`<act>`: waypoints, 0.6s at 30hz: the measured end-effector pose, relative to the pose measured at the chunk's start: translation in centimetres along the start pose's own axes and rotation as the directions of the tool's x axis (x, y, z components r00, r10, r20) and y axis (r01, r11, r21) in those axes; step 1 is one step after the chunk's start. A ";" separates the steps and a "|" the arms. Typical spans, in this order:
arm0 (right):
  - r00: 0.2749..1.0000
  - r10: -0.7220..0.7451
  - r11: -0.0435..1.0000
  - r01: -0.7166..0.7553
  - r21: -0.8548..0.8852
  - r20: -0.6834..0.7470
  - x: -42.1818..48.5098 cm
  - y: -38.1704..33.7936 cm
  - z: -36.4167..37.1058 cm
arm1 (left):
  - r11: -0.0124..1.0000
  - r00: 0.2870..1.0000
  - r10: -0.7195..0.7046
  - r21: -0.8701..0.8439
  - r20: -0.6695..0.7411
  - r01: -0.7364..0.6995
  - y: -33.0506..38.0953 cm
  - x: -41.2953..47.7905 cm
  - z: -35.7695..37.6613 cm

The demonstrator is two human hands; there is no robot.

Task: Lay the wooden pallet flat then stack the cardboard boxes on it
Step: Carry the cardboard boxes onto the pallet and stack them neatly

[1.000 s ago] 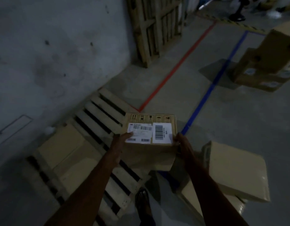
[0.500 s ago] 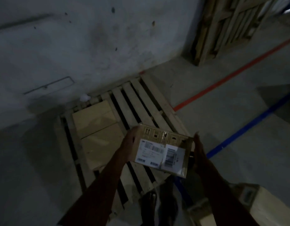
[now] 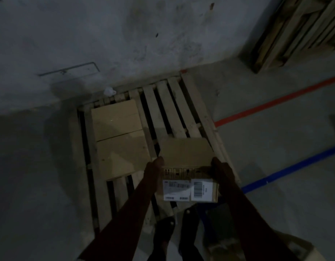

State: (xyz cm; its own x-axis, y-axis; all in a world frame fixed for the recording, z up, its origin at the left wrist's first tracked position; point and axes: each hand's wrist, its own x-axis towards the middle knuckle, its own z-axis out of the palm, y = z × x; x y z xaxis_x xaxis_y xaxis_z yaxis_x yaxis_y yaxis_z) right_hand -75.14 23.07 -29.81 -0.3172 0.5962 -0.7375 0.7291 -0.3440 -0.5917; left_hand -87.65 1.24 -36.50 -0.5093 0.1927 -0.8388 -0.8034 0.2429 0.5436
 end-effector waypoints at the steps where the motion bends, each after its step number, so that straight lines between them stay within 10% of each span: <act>1: 1.000 -0.021 1.000 0.021 -0.023 0.004 0.7 -0.7 0.1 | 0.999 0.997 0.054 0.009 -0.051 -0.053 0.1 0.7 0.2; 6: 0.985 -0.138 0.966 0.111 0.232 0.101 1.0 -3.4 0.9 | 0.983 0.967 0.166 -0.044 -0.191 -0.178 4.1 -3.1 1.8; 18: 0.879 -0.274 0.959 0.220 0.177 0.391 -2.2 -3.2 13.0 | 0.941 0.889 0.315 0.234 -0.332 -0.246 7.7 -4.3 -12.8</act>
State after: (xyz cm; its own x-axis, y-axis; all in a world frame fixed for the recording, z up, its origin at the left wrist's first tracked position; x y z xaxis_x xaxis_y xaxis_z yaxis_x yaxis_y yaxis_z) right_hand -84.72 13.44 -30.53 -0.7156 0.3344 -0.6132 0.5220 -0.3274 -0.7876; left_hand -95.59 -9.87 -29.06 -0.8084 -0.0681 -0.5847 -0.5582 0.4038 0.7248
